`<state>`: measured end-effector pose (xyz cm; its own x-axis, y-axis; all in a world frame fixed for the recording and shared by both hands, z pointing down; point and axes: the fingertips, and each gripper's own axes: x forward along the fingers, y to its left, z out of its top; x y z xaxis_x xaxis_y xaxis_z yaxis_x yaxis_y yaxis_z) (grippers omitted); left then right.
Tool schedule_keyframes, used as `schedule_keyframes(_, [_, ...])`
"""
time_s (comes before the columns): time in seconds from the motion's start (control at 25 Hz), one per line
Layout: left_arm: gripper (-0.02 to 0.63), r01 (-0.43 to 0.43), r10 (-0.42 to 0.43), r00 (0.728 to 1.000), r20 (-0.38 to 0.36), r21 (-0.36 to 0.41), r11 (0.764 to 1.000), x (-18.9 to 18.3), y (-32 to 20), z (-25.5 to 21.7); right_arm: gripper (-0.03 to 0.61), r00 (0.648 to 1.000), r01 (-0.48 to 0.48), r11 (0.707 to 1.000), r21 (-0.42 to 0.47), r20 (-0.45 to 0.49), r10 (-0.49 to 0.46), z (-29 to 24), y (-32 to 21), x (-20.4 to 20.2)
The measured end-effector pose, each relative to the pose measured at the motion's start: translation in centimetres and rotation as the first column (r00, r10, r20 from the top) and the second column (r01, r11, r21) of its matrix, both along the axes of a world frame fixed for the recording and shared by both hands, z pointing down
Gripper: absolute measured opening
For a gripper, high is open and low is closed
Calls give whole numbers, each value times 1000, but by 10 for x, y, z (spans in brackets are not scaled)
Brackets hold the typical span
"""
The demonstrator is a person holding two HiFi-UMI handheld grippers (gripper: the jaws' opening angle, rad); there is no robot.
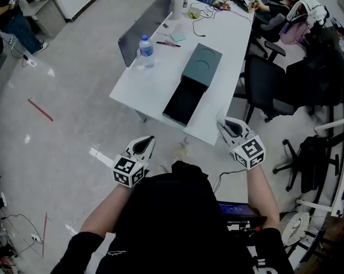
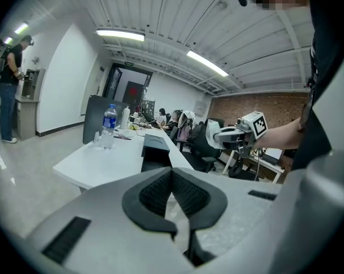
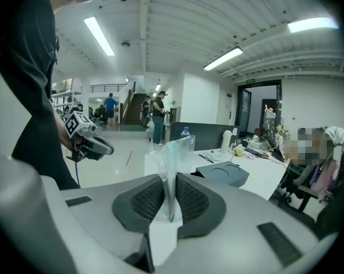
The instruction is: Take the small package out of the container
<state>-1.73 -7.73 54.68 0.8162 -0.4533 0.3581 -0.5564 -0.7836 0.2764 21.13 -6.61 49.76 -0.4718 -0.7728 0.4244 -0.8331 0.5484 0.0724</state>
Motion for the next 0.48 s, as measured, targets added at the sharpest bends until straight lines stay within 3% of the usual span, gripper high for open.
schedule_keyframes(0.2, [8, -21, 21, 1000, 0, 3, 1000, 5, 5, -2, 71, 992, -73, 997, 1, 99, 73, 2, 25, 8])
schedule_keyframes(0.48, [8, -57, 57, 998, 0, 5, 998, 12, 11, -6, 71, 973, -158, 988, -3, 169, 156, 9, 59, 12])
